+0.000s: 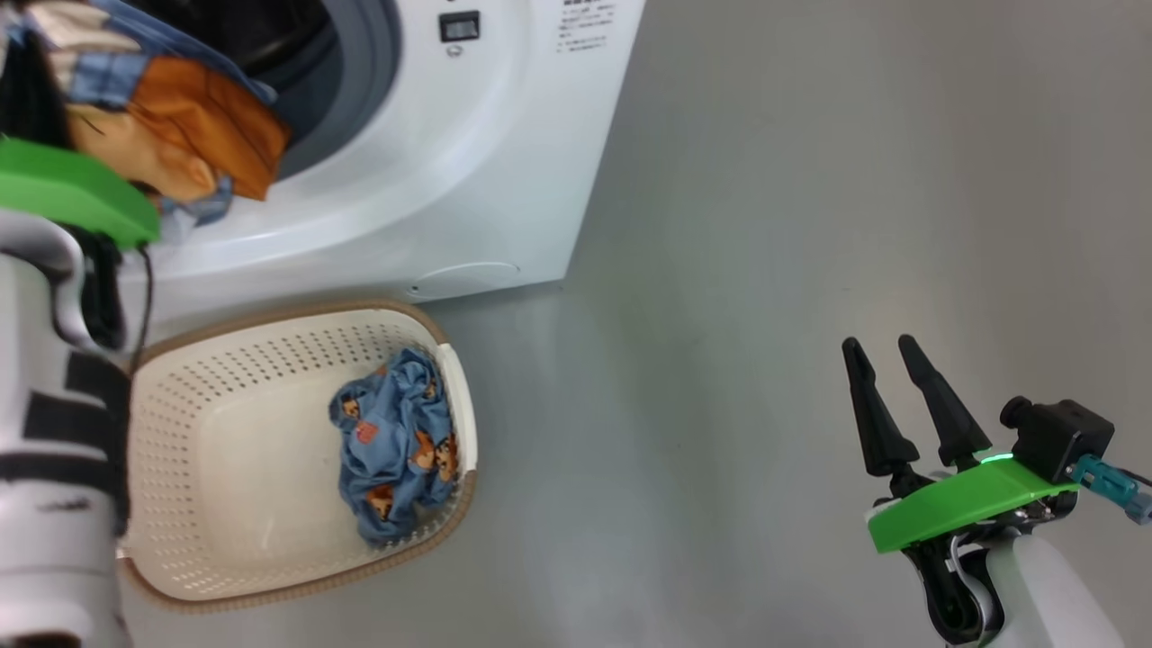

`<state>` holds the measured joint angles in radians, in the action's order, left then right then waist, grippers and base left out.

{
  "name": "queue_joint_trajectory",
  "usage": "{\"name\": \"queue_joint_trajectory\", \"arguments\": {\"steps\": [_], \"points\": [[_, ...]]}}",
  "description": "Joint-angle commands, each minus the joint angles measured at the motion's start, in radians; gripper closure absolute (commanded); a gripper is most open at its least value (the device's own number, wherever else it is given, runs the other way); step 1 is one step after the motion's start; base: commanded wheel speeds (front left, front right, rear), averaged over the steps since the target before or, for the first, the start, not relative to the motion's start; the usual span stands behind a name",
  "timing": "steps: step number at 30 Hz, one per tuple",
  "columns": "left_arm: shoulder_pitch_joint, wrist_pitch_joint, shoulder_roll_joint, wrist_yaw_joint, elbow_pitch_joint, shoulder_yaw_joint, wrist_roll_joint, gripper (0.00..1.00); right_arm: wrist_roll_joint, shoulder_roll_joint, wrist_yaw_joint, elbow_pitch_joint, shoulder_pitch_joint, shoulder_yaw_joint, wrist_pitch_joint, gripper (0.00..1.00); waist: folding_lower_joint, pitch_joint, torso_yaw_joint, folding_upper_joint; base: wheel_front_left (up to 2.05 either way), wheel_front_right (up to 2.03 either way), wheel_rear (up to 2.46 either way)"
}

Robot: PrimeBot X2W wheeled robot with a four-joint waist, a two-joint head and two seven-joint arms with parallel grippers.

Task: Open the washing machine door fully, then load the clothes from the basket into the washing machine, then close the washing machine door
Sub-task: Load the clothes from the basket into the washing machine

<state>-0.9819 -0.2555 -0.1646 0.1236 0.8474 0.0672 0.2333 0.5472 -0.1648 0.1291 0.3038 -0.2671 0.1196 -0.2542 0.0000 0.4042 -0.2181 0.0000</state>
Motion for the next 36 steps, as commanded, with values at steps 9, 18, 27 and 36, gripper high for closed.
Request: {"name": "queue_joint_trajectory", "arguments": {"steps": [9, 18, 27, 36], "points": [[-0.208, -0.006, -0.098, -0.011, 0.172, -0.017, -0.046, 1.0, 0.006, 0.019, 0.002, -0.025, -0.027, 0.041, -0.008, 0.0, 0.0, 0.059, -0.05, 0.0, 0.0, 0.0, 0.0], [-0.263, -0.006, -0.122, -0.033, 0.015, -0.009, -0.088, 1.0, 0.014, 0.028, 0.002, -0.031, -0.056, 0.057, -0.008, 0.0, 0.0, 0.1, -0.085, 0.0, 0.0, 0.0, 0.0], [-0.236, -0.006, -0.123, -0.031, 0.003, 0.01, -0.103, 0.0, 0.016, 0.036, 0.002, -0.033, -0.058, 0.058, -0.008, 0.0, 0.0, 0.111, -0.092, 0.0, 0.0, 0.0, 0.0], [-0.191, -0.006, -0.108, -0.026, 0.033, 0.045, -0.091, 0.0, 0.015, 0.03, 0.002, -0.03, -0.059, 0.06, -0.008, 0.0, 0.0, 0.1, -0.073, 0.0, 0.0, 0.0, 0.0]]}}
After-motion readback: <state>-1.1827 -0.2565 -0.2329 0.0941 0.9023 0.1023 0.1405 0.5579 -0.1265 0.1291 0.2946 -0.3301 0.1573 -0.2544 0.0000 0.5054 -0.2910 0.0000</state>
